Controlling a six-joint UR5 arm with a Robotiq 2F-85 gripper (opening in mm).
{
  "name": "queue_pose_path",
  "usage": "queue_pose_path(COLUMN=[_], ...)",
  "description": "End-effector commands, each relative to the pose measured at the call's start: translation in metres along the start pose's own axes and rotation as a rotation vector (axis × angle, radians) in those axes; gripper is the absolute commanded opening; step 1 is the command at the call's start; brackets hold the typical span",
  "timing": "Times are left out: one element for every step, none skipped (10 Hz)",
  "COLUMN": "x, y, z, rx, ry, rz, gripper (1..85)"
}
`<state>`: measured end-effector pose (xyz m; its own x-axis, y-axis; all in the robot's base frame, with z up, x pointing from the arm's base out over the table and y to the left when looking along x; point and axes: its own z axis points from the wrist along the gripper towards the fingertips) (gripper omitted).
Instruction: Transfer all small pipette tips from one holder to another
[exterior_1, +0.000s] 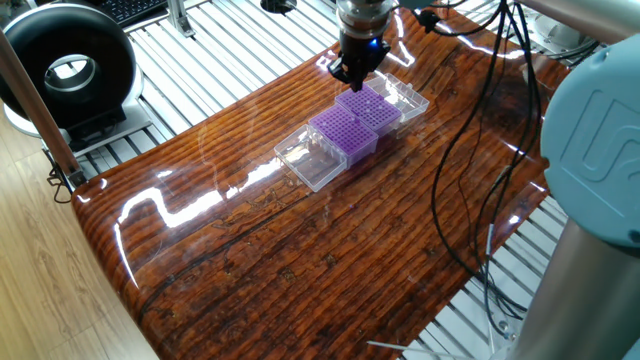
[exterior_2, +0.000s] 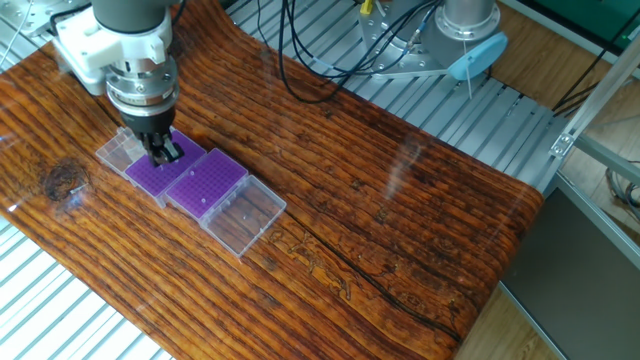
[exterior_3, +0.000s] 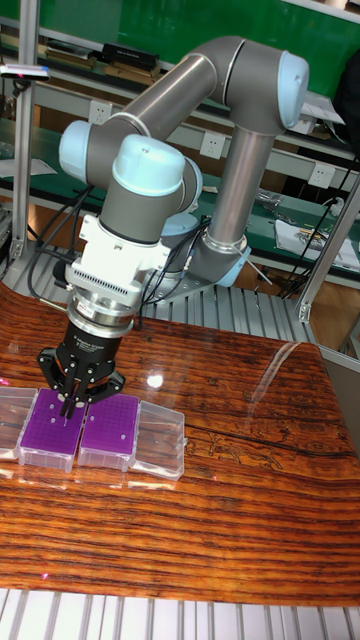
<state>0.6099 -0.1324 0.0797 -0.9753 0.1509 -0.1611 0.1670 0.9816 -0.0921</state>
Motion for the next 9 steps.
queue_pose_path(x=[0.0, 0.0, 0.0, 0.0, 0.0, -0.001, -0.001, -0.002, -0.003], y=[-0.001, 0.0, 0.001, 0.001, 0.003, 0.003, 0.003, 0.003, 0.003], z=[0.006, 0.007, 0.009, 0.009, 0.011, 0.013, 0.014, 0.015, 0.017], rx=[-0.018, -0.02, -0.023, -0.023, -0.027, -0.031, -0.031, -0.032, -0.037], ry=[-0.018, -0.017, -0.021, -0.021, -0.025, -0.031, -0.031, -0.035, -0.039], rz=[0.005, 0.006, 0.008, 0.009, 0.011, 0.012, 0.012, 0.01, 0.009], gripper=[1.3, 1.3, 1.3, 1.3, 1.3, 1.3, 1.3, 1.3, 1.3])
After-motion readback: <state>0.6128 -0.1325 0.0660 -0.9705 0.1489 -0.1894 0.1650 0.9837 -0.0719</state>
